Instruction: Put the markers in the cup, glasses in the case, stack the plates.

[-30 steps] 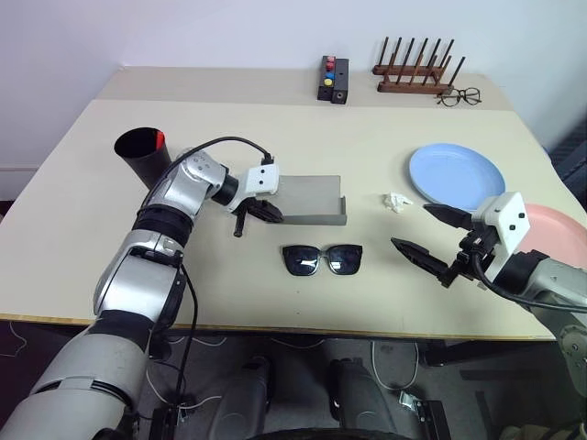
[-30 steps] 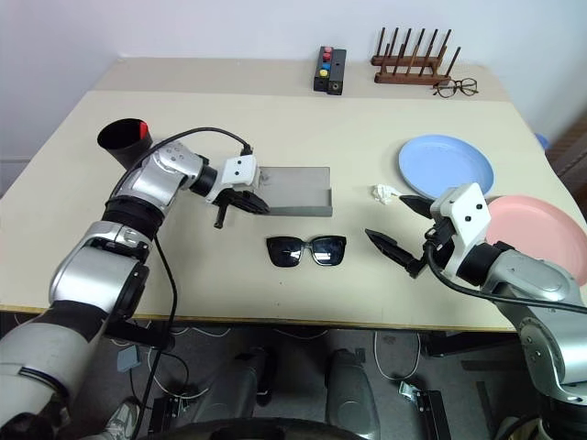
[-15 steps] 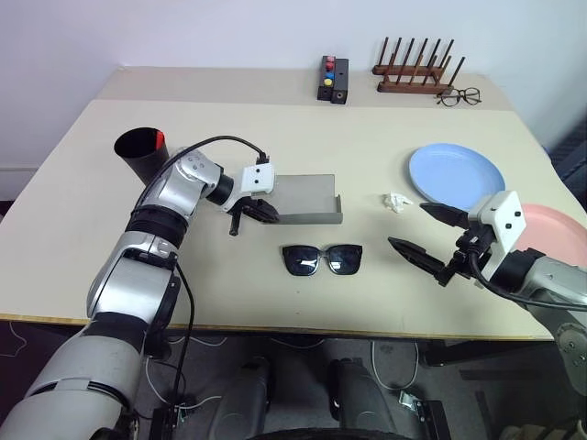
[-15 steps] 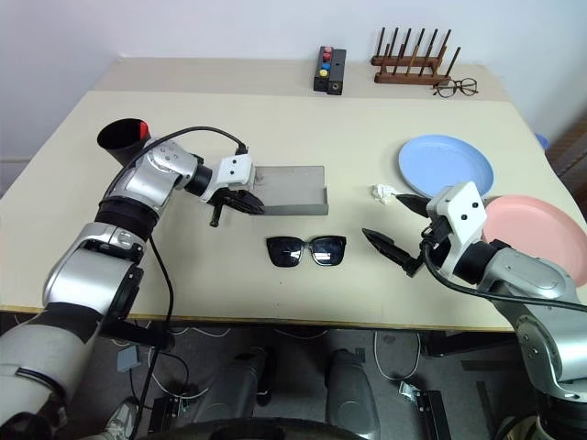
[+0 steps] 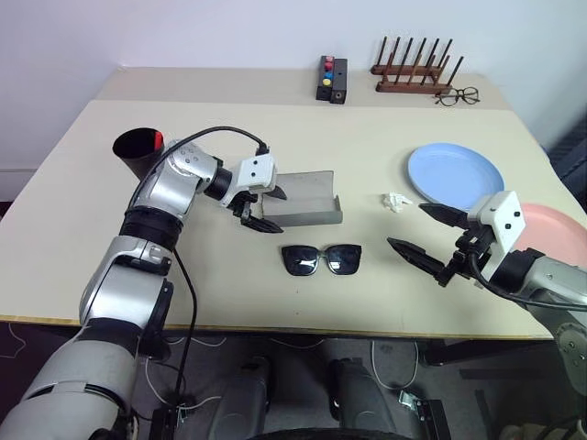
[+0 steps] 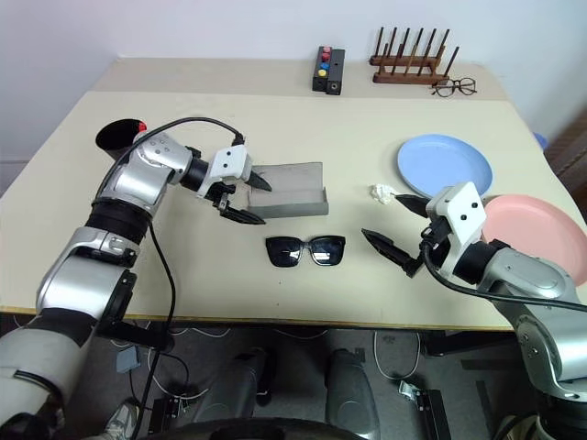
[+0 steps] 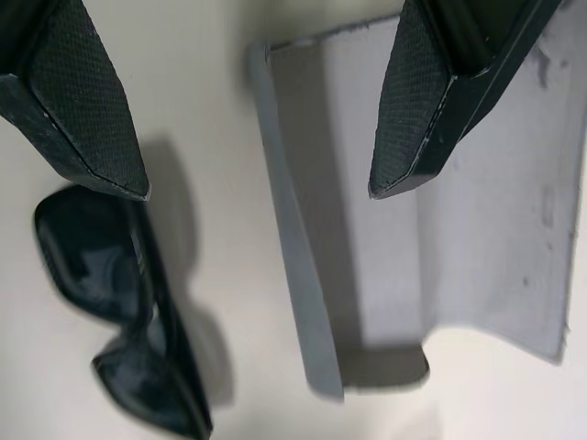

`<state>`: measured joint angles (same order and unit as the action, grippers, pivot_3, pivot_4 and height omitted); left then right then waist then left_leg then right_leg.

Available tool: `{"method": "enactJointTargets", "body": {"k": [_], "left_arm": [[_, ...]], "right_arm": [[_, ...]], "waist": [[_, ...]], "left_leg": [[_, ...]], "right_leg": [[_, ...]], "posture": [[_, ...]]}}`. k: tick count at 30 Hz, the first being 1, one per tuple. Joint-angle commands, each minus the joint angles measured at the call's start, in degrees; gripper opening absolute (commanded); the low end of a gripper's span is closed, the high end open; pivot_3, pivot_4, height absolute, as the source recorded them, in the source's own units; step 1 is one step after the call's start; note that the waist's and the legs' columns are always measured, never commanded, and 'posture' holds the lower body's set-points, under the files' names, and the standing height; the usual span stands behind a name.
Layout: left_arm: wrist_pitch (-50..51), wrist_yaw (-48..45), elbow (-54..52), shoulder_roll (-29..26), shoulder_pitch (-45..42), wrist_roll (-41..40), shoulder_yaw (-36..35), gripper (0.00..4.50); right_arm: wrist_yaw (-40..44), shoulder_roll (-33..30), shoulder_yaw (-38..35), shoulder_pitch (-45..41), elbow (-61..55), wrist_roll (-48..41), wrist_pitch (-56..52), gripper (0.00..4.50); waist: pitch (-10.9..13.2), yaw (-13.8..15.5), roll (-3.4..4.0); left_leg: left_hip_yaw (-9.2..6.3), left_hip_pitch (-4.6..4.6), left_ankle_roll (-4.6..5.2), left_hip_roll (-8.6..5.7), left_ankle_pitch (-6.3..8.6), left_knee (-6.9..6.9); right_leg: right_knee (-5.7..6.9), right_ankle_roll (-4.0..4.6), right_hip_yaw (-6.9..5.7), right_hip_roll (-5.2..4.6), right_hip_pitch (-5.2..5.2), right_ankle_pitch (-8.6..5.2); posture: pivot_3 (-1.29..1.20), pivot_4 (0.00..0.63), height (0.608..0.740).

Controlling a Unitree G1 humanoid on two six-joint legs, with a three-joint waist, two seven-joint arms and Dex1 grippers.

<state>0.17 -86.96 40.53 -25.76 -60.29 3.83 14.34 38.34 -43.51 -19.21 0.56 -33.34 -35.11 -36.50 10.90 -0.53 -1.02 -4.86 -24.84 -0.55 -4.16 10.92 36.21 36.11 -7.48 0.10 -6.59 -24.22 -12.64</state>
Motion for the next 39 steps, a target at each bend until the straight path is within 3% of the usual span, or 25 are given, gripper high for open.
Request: {"method": "enactJointTargets", "body": {"k": [1,10,19,25,29,39], "left_arm": [[5.0,-2.02,-4.5,0.62,-0.4,-3.78,-0.79,3.86],[12.26,-1.84,-7.93,5.42,0.87,-4.62,3.2,3.86],[15.42,0.39,-5.58,9.81,0.01,-4.34,5.42,3.86],[14.73,1.12,-4.3,10.68,0.06,-4.23,5.79,3.86],[14.38,1.16,-3.65,10.44,0.41,-4.03,5.93,3.86],[13.88,1.48,-3.5,9.69,1.04,-3.19,7.36,3.86]], "right_arm": [[0.6,-0.51,-2.73,1.2,-0.38,-0.57,0.76,4.5],[6.92,-1.14,-8.73,12.53,-0.45,1.33,5.85,4.5],[17.33,-0.44,-18.3,24.55,-3.77,-3.41,9.76,4.5],[22.08,1.04,-19.81,20.96,-2.28,-7.62,16.78,4.5],[21.78,0.14,-18.14,15.94,-0.14,-10.8,16.0,4.5],[25.25,-1.79,-13.53,13.34,3.04,-8.14,17.21,4.5]], "waist": [[0.0,0.14,0.0],[-0.01,1.08,0.02],[-0.02,1.2,0.04],[-0.02,1.12,0.04],[-0.02,1.23,0.04],[-0.02,1.31,0.04]], "left_leg": [[0.0,0.0,0.0,0.0,0.0,0.0],[0.02,0.02,0.0,-0.01,0.0,0.03],[0.02,0.09,0.02,0.0,0.01,0.06],[0.03,0.37,0.01,0.03,0.03,0.01],[-0.01,0.46,0.04,0.03,0.06,-0.01],[0.0,0.41,0.26,-0.03,0.19,-0.01]], "right_leg": [[0.0,0.0,0.0,0.0,0.0,0.0],[-0.01,0.0,0.0,-0.01,0.05,0.0],[-0.04,0.0,0.0,-0.02,0.17,-0.02],[-0.1,0.13,0.0,-0.02,0.41,-0.15],[-0.42,-0.01,-0.06,-0.06,0.67,-0.26],[-0.78,0.19,-0.13,-0.14,0.78,-0.09]], "posture": [[0.0,0.15,0.74],[0.0,0.15,0.74],[0.0,0.15,0.74],[0.0,0.15,0.74],[0.0,0.15,0.74],[0.0,0.15,0.74]]}}
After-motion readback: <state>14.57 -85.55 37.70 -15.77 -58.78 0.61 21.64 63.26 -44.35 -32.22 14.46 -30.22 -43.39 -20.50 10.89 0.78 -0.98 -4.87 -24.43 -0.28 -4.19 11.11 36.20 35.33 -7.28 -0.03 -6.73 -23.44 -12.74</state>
